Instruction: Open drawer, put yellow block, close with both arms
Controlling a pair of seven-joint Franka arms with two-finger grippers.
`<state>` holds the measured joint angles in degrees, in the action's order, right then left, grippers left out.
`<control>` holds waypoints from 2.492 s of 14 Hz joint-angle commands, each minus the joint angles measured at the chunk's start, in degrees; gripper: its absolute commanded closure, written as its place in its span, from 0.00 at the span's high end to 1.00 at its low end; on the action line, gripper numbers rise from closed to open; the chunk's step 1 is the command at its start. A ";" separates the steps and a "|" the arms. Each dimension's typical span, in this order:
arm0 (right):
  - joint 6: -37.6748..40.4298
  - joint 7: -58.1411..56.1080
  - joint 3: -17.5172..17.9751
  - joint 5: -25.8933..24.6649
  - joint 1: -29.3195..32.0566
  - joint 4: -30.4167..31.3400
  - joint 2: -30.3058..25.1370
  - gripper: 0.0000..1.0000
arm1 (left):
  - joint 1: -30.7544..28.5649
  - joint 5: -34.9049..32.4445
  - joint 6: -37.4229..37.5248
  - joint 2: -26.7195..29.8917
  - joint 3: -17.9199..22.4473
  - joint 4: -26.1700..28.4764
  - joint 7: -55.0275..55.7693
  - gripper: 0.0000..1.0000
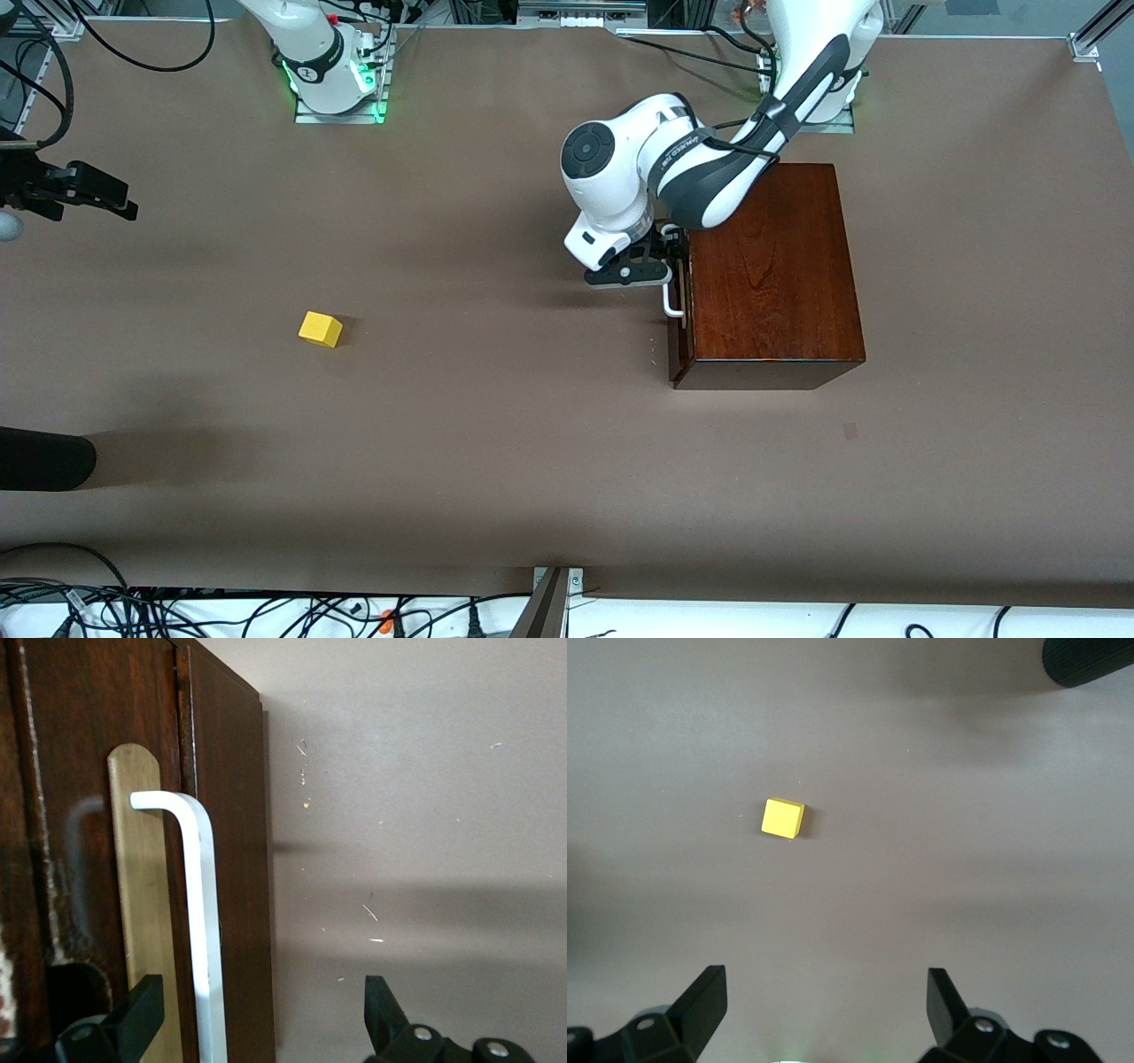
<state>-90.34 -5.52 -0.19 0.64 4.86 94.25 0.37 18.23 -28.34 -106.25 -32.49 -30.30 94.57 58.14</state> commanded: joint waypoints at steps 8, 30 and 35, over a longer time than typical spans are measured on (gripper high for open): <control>1.13 0.34 0.46 0.77 0.76 -1.00 0.33 1.00 | 1.55 -5.05 -0.54 -3.37 0.33 -0.96 4.62 1.00; 1.05 0.34 0.46 0.77 0.76 -1.09 0.33 1.00 | 9.37 -4.18 -0.54 -12.07 0.42 -14.41 8.13 1.00; 1.05 0.51 0.46 0.77 0.76 -1.09 0.42 1.00 | 11.12 -2.95 -0.54 -14.09 0.42 -18.27 8.05 1.00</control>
<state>-90.32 -5.52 -0.20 0.64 4.89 94.25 0.38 26.73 -31.72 -105.98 -43.22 -29.23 81.47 64.65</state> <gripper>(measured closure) 0.000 0.000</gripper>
